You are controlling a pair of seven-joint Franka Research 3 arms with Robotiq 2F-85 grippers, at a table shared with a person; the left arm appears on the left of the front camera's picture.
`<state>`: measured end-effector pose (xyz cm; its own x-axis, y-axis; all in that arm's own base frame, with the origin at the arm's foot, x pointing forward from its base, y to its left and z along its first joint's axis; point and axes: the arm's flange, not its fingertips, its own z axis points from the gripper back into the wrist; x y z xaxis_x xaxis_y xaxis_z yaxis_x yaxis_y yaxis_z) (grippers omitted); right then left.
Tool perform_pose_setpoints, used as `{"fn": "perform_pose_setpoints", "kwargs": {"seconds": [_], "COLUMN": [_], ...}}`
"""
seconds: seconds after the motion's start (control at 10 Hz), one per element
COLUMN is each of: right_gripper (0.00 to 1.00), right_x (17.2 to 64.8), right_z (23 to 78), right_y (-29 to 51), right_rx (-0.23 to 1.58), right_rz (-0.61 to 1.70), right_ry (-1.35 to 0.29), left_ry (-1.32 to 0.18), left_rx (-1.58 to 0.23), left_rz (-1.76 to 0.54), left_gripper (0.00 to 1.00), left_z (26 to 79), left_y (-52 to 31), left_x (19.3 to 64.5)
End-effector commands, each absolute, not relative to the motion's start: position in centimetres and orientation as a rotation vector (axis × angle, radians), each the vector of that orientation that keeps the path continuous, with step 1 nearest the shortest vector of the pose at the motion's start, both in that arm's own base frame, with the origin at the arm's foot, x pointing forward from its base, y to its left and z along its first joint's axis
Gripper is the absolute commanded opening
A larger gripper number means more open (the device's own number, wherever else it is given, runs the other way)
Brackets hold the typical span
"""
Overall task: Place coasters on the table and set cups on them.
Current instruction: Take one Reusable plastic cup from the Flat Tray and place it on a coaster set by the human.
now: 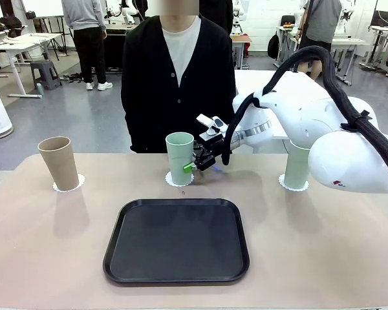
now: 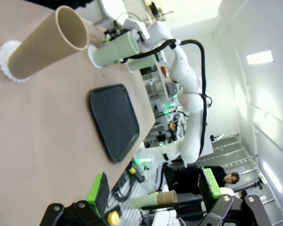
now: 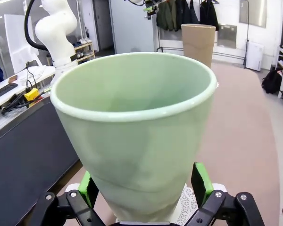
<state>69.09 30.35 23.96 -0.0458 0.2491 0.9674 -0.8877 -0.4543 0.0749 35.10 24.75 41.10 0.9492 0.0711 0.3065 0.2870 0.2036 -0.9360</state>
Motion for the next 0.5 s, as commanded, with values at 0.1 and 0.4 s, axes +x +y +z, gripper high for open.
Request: {"fn": "perform_pose_setpoints", "kwargs": {"seconds": [0.1,0.4], "right_gripper": [1.0,1.0], "right_x": [68.4,68.2], "right_z": [24.39,24.31], "right_y": [29.64,29.15], "right_rx": [1.327,1.31], "right_rz": [1.632,1.625], "right_ry": [-0.678,-0.653], "left_ry": [-0.32,-0.32], "left_rx": [-1.361,-1.361], "left_rz": [-0.153,-0.153], "left_gripper": [1.0,1.0], "left_z": [41.28,41.28], "left_y": [24.83,24.83], "left_x": [35.04,35.04]}}
